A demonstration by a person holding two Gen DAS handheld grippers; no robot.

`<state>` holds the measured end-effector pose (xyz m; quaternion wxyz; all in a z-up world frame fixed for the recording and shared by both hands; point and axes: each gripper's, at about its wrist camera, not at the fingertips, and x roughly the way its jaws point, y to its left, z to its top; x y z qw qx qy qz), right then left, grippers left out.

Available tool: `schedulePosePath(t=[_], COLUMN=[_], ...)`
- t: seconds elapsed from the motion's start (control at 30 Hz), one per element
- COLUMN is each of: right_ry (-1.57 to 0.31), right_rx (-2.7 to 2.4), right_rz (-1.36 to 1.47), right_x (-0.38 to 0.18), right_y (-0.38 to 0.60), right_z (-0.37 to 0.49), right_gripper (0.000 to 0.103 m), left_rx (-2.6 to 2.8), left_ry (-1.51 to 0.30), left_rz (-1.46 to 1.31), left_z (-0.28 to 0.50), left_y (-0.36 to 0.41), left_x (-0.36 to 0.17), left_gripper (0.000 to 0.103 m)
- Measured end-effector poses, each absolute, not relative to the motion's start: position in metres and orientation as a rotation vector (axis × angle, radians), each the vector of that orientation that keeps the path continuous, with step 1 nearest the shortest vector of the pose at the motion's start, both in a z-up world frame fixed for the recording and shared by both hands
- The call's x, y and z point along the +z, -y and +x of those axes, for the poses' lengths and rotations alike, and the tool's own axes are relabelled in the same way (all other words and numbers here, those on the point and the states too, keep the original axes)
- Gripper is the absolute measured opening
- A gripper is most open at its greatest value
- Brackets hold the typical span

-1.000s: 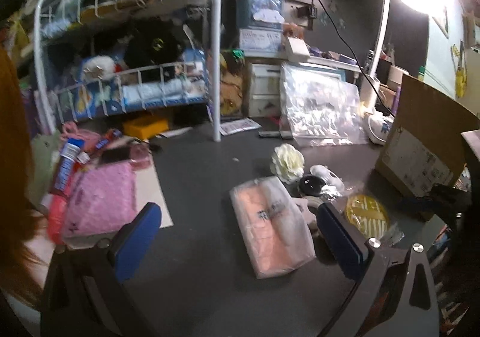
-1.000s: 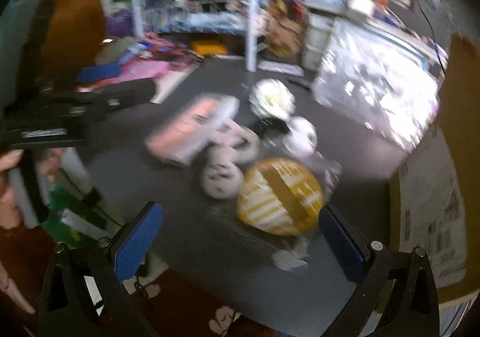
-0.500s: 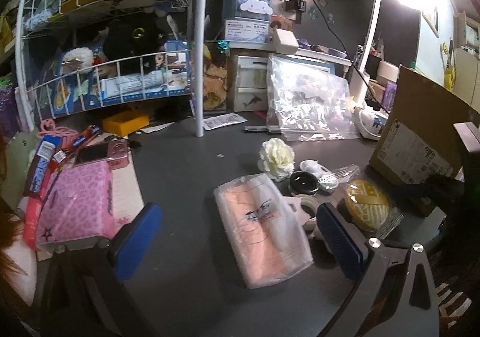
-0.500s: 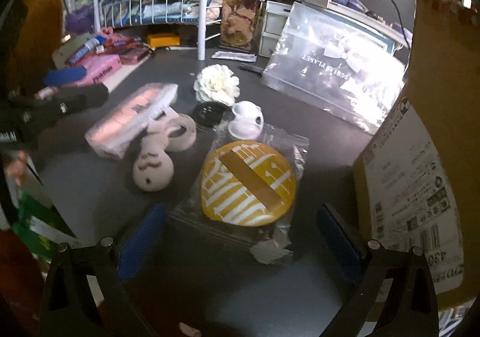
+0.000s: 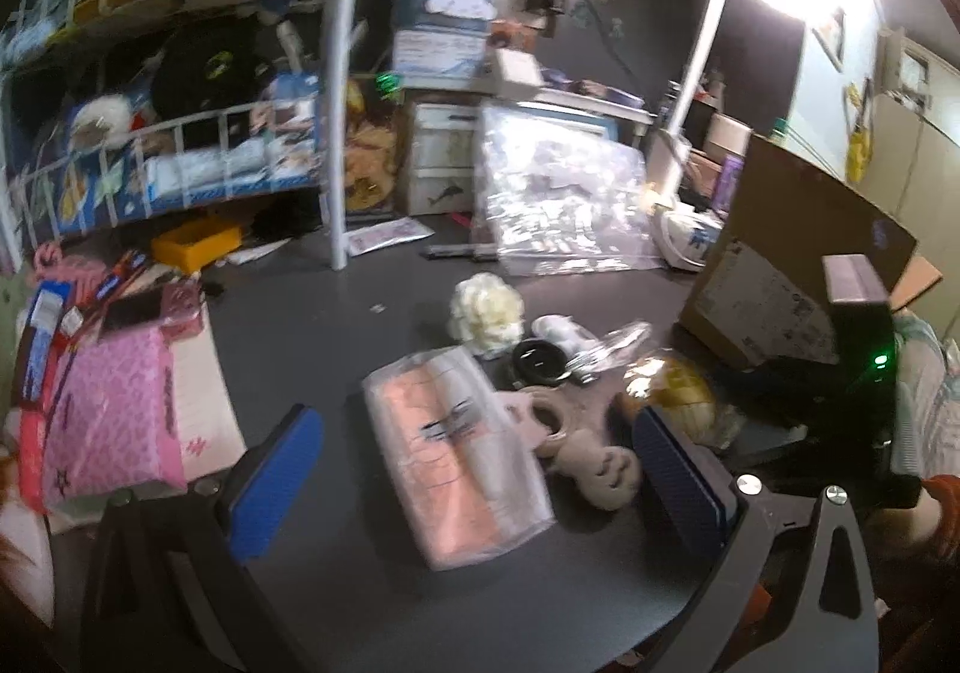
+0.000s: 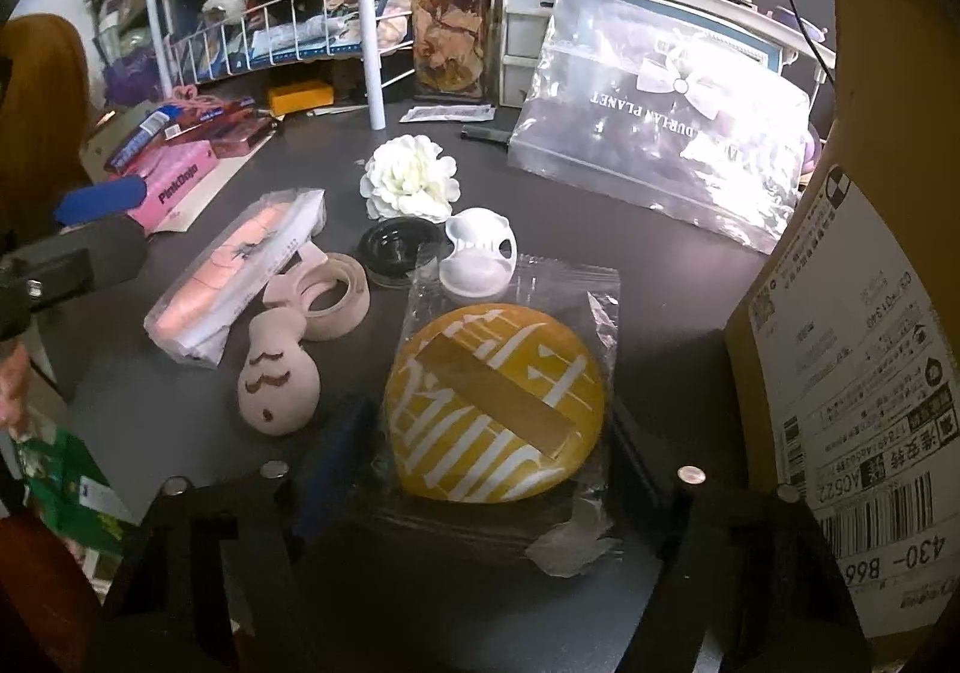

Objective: Organize objects
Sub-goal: 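Grasp the bagged gold round badge with the right gripper, then carry the badge over the cardboard box and open the right gripper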

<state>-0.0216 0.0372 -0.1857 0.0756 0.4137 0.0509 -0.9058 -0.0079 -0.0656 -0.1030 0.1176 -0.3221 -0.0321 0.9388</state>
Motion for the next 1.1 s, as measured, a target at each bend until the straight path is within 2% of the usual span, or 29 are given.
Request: schedulePosePath(t=[0.23,0.47,0.53,0.6,0.73,0.8,0.97,1.1], right_ry=[-0.147,-0.1,-0.103,-0.115,-0.161,-0.175,-0.18,-0.135], right_rx=[-2.694,-2.523,-2.486,-2.468,-2.483,-2.503,-2.581,-2.641], right_rz=[1.162,0.927,0.848,0.773,0.665,0.627,0.598,0.641], right_x=[-0.169,-0.103,-0.077,-0.055,-0.021,-0.009,0.003,0.003], right_y=[-0.033,-0.016,-0.015,-0.017,-0.028,-0.041,-0.085,-0.13], right_z=[-0.012,-0.001,0.004,0.01,0.021,0.028,0.041,0.046], right_gripper=[0.064,0.064,0.064,0.064,0.064,0.064,0.064,0.064], left_rx=[2.651,2.61,2.591,2.577,2.533,2.513,2.469,2.409], left_ry=[0.087,0.122,0.13,0.134,0.118,0.106,0.036,-0.003], left_rz=[-0.941,-0.836,-0.786,-0.751,-0.684,-0.672,-0.677,-0.708], left_z=[-0.011,-0.003,0.001,0.003,0.005,0.0,-0.019,-0.042], left_y=[0.045,0.035,0.03,0.023,-0.005,-0.019,-0.074,-0.118], left_x=[-0.078,-0.028,-0.009,0.006,0.034,0.043,0.056,0.056], left_gripper=[0.102,0.102,0.096,0.085,0.071,0.061,0.048,0.045])
